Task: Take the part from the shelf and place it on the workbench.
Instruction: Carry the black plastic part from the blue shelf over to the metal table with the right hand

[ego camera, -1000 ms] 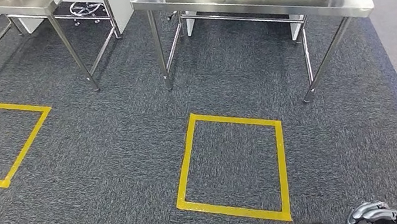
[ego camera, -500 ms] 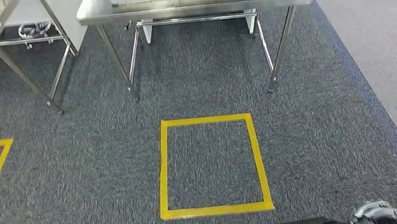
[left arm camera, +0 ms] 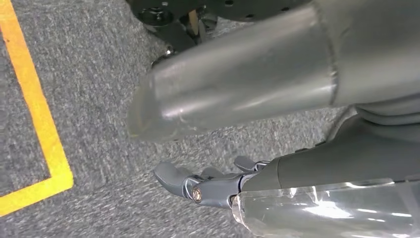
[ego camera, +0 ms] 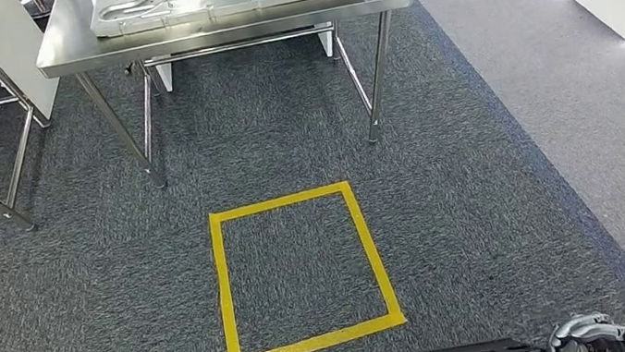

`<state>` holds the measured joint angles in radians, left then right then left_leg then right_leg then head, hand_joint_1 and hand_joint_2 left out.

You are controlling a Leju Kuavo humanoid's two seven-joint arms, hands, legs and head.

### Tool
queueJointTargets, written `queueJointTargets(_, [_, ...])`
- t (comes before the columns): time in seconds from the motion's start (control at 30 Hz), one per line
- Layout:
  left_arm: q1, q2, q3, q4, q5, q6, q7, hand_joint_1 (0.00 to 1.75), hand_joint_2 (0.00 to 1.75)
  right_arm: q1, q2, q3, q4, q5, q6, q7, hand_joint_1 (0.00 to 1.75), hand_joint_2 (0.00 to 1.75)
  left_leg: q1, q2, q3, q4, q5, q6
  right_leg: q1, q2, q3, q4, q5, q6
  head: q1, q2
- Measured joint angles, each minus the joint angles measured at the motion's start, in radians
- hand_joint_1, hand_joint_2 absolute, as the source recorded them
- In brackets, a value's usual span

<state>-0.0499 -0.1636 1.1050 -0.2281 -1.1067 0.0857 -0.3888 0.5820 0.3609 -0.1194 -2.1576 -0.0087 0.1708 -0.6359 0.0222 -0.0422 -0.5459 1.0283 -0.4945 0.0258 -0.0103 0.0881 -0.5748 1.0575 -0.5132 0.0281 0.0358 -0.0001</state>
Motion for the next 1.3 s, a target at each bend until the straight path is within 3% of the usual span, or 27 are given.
queueJointTargets(0.07, [0.002,0.000,0.001,0.000,0.000,-0.002,-0.002,0.00,0.00,-0.003,0.000,0.000,0.000,0.009,-0.008,0.001,1.75,1.75,-0.001,0.016,0.001,-0.003,-0.001,0.008,0.000,-0.061,-0.056,0.110,-0.056,0.008,0.004,0.000])
queueJointTargets(0.13, [0.006,0.001,0.001,0.000,-0.001,-0.003,-0.002,0.00,0.00,-0.004,0.000,0.000,0.000,0.019,-0.016,0.004,1.75,1.75,-0.003,0.031,0.003,-0.003,-0.006,0.010,-0.003,-0.080,-0.120,0.221,-0.091,0.013,0.004,0.000])
queueJointTargets(0.17, [0.007,0.001,0.001,0.000,-0.002,-0.004,-0.001,0.00,0.00,-0.004,0.000,0.001,0.000,0.023,-0.018,0.006,1.75,1.75,-0.003,0.036,0.006,-0.003,-0.009,0.009,-0.004,-0.082,-0.131,0.234,-0.082,0.013,0.004,0.000])
queueJointTargets(0.2, [0.007,0.001,0.002,0.000,-0.003,-0.004,-0.001,0.00,0.00,-0.004,0.000,0.001,0.000,0.026,-0.019,0.008,1.75,1.75,-0.003,0.041,0.010,-0.003,-0.013,0.008,-0.004,-0.083,-0.123,0.209,-0.054,0.011,0.004,0.000])
queueJointTargets(0.27, [0.006,0.001,0.002,0.000,-0.004,-0.007,0.000,0.00,0.00,-0.004,0.000,0.002,0.000,0.032,-0.020,0.010,1.75,1.75,-0.004,0.047,0.022,-0.004,-0.022,0.004,0.000,-0.086,-0.061,0.079,0.019,0.000,0.005,0.000])
queueJointTargets(0.3, [0.005,0.000,0.002,0.000,-0.004,-0.009,0.001,0.00,0.00,-0.005,0.000,0.004,0.000,0.035,-0.021,0.012,1.75,1.75,-0.005,0.049,0.027,-0.004,-0.027,0.000,0.004,-0.090,-0.031,0.020,0.038,-0.008,0.004,0.000])
queueJointTargets(0.33, [0.005,0.000,0.002,0.000,-0.005,-0.009,0.002,0.00,0.00,-0.005,0.000,0.006,0.000,0.039,-0.022,0.013,1.75,1.75,-0.005,0.051,0.030,-0.005,-0.031,-0.004,0.009,-0.093,-0.011,-0.019,0.045,-0.016,0.004,0.000])
queueJointTargets(0.4, [0.004,-0.001,0.002,0.000,-0.009,-0.010,0.005,0.00,0.00,-0.004,0.000,0.012,0.001,0.048,-0.030,0.016,1.75,1.75,-0.005,0.054,0.036,-0.011,-0.038,-0.016,0.015,-0.094,-0.002,-0.037,0.035,-0.027,0.004,0.000])
queueJointTargets(0.5, [0.001,0.003,0.004,-0.001,-0.017,-0.010,0.007,0.00,0.00,0.000,0.000,0.021,0.002,0.063,-0.050,0.019,1.75,1.75,-0.007,0.055,0.043,0.008,-0.055,-0.031,0.006,-0.088,0.023,-0.061,0.037,-0.041,0.001,0.000])
queueJointTargets(0.57, [0.001,0.006,0.009,-0.001,-0.021,-0.010,0.007,0.00,0.00,0.000,0.000,0.028,0.004,0.079,-0.062,0.022,1.75,1.75,-0.007,0.051,-0.006,0.109,-0.099,-0.035,0.004,-0.091,0.041,-0.072,0.032,-0.049,-0.002,0.000])
queueJointTargets(0.63, [0.005,0.007,0.015,-0.001,-0.024,-0.011,0.008,0.00,0.00,0.001,0.000,0.036,0.010,0.116,-0.087,0.031,1.75,1.75,-0.007,0.051,-0.085,0.235,-0.137,-0.037,0.006,-0.095,0.055,-0.071,0.018,-0.054,-0.002,0.000])
queueJointTargets(0.67, [0.007,0.009,0.017,-0.001,-0.026,-0.011,0.008,0.00,0.00,0.003,0.000,0.040,0.013,0.140,-0.101,0.038,1.75,1.75,-0.007,0.051,-0.111,0.263,-0.131,-0.038,0.007,-0.097,0.064,-0.070,0.010,-0.055,-0.003,0.000])
queueJointTargets(0.7, [0.009,0.011,0.019,-0.001,-0.028,-0.011,0.008,0.00,0.00,0.005,0.000,0.044,0.015,0.162,-0.111,0.043,1.75,1.75,-0.007,0.051,-0.119,0.253,-0.104,-0.038,0.008,-0.099,0.074,-0.069,0.000,-0.054,-0.003,0.000])
queueJointTargets(0.77, [0.011,0.015,0.021,-0.001,-0.033,-0.012,0.008,0.00,0.00,0.010,0.000,0.052,0.020,0.188,-0.120,0.050,1.75,1.75,-0.009,0.064,-0.087,0.142,-0.017,-0.032,0.008,-0.109,0.100,-0.067,-0.022,-0.049,-0.004,0.000])
queueJointTargets(0.8, [0.010,0.017,0.022,-0.001,-0.035,-0.012,0.009,0.00,0.00,0.012,0.000,0.057,0.022,0.194,-0.122,0.051,1.75,1.75,-0.013,0.076,-0.066,0.083,0.011,-0.027,0.010,-0.115,0.111,-0.064,-0.033,-0.045,-0.004,0.000])
queueJointTargets(0.87, [0.007,0.019,0.023,-0.001,-0.036,-0.012,0.009,0.00,0.00,0.014,0.000,0.065,0.025,0.201,-0.125,0.053,1.75,1.75,-0.020,0.090,-0.042,0.025,0.025,-0.013,0.014,-0.127,0.125,-0.063,-0.050,-0.033,-0.003,0.000])
queueJointTargets(0.97, [0.007,0.020,0.025,-0.001,-0.040,-0.012,0.011,0.00,0.00,0.016,0.000,0.071,0.028,0.216,-0.130,0.064,1.75,1.75,-0.017,0.066,-0.031,0.014,0.015,0.004,0.014,-0.135,0.132,-0.042,-0.051,-0.016,-0.002,0.000])
queueJointTargets(1.03, [0.007,0.020,0.026,-0.001,-0.045,-0.013,0.012,0.00,0.00,0.017,0.000,0.074,0.030,0.225,-0.138,0.083,1.75,1.75,-0.012,0.054,-0.014,0.004,0.010,0.014,0.010,-0.118,0.098,0.028,-0.070,-0.007,0.002,0.000])
queueJointTargets(1.13, [0.007,0.021,0.027,-0.001,-0.054,-0.013,0.015,0.00,0.00,0.024,0.000,0.074,0.040,0.228,-0.137,0.115,1.75,1.75,-0.010,0.042,-0.001,0.001,-0.002,0.019,-0.001,-0.096,-0.022,0.192,-0.138,0.008,0.004,0.000])
queueJointTargets(1.17, [0.008,0.021,0.027,-0.001,-0.055,-0.013,0.016,0.00,0.00,0.027,0.000,0.074,0.045,0.229,-0.134,0.120,1.75,1.75,-0.010,0.039,0.005,0.001,-0.008,0.018,-0.004,-0.095,-0.054,0.218,-0.141,0.011,0.004,0.000])
queueJointTargets(1.2, [0.009,0.021,0.028,-0.001,-0.056,-0.013,0.017,0.00,0.00,0.030,0.000,0.074,0.049,0.230,-0.133,0.122,1.75,1.75,-0.010,0.035,0.014,0.001,-0.015,0.015,-0.005,-0.094,-0.070,0.214,-0.122,0.012,0.004,0.000])
queueJointTargets(1.23, [0.009,0.021,0.029,-0.001,-0.056,-0.014,0.018,0.00,0.00,0.033,0.000,0.074,0.052,0.231,-0.132,0.123,1.75,1.75,-0.009,0.033,0.024,0.001,-0.022,0.012,-0.006,-0.094,-0.069,0.176,-0.081,0.011,0.004,0.000])
queueJointTargets(1.3, [0.010,0.020,0.031,-0.001,-0.056,-0.015,0.019,0.00,0.00,0.035,0.000,0.073,0.056,0.232,-0.131,0.123,1.75,1.75,-0.008,0.031,0.046,-0.001,-0.038,0.005,-0.005,-0.094,-0.040,0.058,0.008,0.005,0.004,0.000])
